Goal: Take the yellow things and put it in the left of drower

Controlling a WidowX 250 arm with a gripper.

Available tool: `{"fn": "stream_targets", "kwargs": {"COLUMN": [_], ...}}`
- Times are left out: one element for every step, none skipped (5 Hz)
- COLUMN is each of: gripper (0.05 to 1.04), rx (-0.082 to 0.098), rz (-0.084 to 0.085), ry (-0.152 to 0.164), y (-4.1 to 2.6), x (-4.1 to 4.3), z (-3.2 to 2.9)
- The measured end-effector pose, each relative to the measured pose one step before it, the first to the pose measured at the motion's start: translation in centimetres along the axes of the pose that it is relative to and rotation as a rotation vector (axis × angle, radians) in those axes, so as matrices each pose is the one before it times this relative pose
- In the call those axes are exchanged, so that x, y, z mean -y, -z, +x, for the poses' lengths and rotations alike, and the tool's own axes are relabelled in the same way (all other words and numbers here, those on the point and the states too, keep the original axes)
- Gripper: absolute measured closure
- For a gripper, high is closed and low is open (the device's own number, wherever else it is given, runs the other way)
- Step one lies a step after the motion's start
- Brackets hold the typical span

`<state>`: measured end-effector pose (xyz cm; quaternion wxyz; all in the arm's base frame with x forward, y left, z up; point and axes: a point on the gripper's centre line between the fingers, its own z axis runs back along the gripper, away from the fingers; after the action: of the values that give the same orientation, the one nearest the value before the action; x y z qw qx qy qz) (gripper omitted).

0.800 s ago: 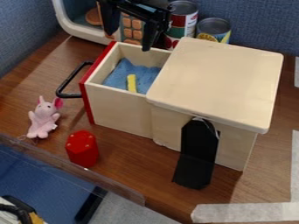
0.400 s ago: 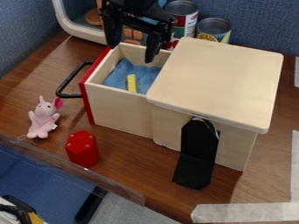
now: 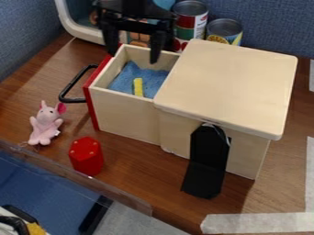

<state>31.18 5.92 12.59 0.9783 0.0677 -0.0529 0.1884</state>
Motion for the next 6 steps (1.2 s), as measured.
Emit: {"fn": "stream_targets", "kwargs": {"gripper": [0.083, 0.083, 0.083, 0.083, 0.083, 0.083], "rx": [-0.0095, 0.0013, -0.0199, -0.0124, -0.0136, 0.0084], "rz": [-0.0538, -0.0118, -0.0248, -0.0108, -0.0244, -0.0221], "ry": [-0.1355, -0.0736, -0.0702, -0.0472, -0.0468, -0.0389], "y": [0.819, 0.437, 0.820, 0.666, 0.358, 0.191], "x": [-0.629, -0.536, -0.372, 0.039, 0.299, 0.096], "z": [-0.032, 0.077, -0.437, -0.543, -0.399, 0.149]}}
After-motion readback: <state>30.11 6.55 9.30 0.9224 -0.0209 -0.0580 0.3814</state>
